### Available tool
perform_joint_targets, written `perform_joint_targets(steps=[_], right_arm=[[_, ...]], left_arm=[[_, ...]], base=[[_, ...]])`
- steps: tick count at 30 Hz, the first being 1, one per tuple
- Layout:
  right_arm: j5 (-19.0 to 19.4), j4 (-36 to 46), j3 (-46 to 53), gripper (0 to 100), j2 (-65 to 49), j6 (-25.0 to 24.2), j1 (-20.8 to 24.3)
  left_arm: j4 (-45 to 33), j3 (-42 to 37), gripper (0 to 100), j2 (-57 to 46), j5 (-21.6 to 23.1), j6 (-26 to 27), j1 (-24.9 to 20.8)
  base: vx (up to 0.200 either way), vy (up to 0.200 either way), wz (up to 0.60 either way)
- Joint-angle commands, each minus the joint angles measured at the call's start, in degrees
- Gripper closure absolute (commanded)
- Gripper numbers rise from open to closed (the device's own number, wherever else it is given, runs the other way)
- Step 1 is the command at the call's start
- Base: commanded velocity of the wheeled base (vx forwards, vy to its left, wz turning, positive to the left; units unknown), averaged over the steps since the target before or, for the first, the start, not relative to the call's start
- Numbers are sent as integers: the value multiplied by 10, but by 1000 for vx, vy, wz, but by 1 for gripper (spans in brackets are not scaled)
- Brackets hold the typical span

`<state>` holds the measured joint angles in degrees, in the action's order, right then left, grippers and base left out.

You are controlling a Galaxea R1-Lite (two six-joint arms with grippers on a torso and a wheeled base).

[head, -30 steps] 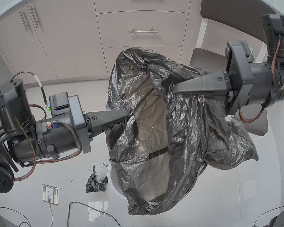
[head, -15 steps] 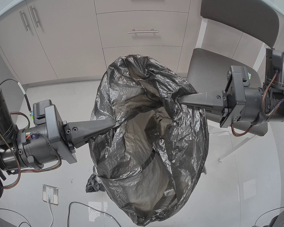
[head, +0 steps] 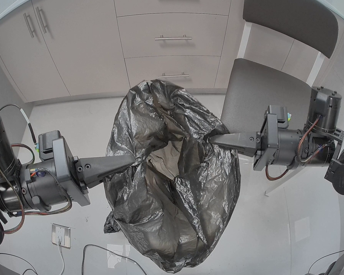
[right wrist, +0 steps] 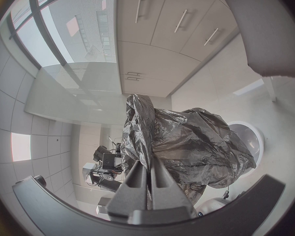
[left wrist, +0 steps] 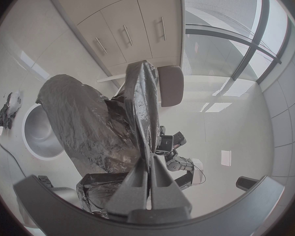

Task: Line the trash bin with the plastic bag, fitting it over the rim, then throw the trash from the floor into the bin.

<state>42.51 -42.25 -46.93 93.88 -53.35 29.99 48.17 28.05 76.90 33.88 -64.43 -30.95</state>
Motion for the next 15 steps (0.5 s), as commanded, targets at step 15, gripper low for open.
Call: perform_joint_targets(steps=[15], right_arm=[[-13, 2, 25, 100, -21, -7, -2]], left_arm=[[8, -1, 100, 43, 8, -21, -30]], base=[[0, 0, 0]])
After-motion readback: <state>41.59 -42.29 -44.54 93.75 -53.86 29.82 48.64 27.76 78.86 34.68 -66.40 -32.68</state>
